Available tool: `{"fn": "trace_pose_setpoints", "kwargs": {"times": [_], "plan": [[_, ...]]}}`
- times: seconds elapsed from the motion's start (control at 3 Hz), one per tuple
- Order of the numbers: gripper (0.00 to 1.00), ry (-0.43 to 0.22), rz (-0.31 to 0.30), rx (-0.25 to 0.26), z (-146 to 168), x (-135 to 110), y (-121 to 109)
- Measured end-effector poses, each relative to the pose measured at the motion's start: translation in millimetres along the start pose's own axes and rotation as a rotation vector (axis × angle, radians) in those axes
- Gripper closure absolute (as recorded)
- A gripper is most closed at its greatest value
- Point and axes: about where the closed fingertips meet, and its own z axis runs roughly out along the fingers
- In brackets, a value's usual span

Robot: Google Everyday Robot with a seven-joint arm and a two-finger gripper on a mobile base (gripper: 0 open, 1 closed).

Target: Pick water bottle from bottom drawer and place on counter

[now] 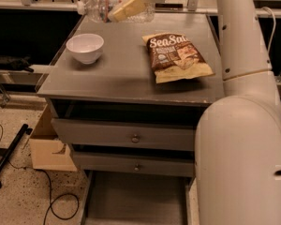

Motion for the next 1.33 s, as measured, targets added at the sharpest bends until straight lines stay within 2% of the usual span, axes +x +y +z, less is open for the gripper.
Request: {"fn": "trace_pose_setpoints", "kwargs": {"times": [0.33, 0.67, 1.0, 1.33], "plan": [[1.00, -0.006, 0.002, 0.013, 5, 1, -4], [1.00, 0.001, 0.019, -0.008, 16, 13, 6], [1.00, 0.011, 0.040, -0.032, 21, 26, 25], [1.00, 0.062, 0.053, -0.059, 11, 41, 77]]}}
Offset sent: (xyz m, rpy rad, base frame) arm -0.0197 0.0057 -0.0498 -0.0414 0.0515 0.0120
